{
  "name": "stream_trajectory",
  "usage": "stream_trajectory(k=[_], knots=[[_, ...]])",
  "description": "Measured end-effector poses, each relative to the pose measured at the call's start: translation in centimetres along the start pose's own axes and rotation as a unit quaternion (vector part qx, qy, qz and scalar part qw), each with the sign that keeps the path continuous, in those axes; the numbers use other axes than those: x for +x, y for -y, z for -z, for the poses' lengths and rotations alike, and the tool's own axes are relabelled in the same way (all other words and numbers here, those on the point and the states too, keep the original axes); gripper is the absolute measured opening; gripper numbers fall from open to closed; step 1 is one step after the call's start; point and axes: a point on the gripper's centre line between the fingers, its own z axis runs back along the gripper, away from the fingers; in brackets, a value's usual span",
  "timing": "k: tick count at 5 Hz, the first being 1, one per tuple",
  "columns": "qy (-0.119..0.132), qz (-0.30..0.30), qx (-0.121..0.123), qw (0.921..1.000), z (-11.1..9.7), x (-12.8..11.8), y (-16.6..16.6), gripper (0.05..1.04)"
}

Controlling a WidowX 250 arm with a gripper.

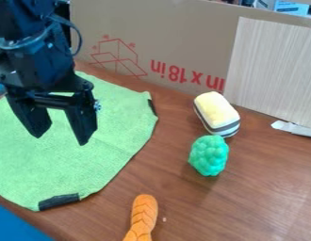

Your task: Folded cloth from right bottom to left top

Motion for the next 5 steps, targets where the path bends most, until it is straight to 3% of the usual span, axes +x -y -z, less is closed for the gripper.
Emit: stream_trajectory(k=[1, 2, 3, 4, 5], knots=[[-0.010, 0.005, -0.003, 0.9999, 0.3, -0.2, 0.0, 1.000], [-0.055, 0.086, -0.021, 0.9946, 1.8, 0.1, -0.8, 1.000], [-0.069, 0.213, -0.028, 0.9743, 3.3, -0.5, -1.1, 0.999], [-0.080, 0.336, -0.006, 0.9383, 4.9, -1.7, -1.6, 0.999], [-0.069, 0.431, 0.011, 0.8998, 6.3, -2.7, -2.1, 0.999]])
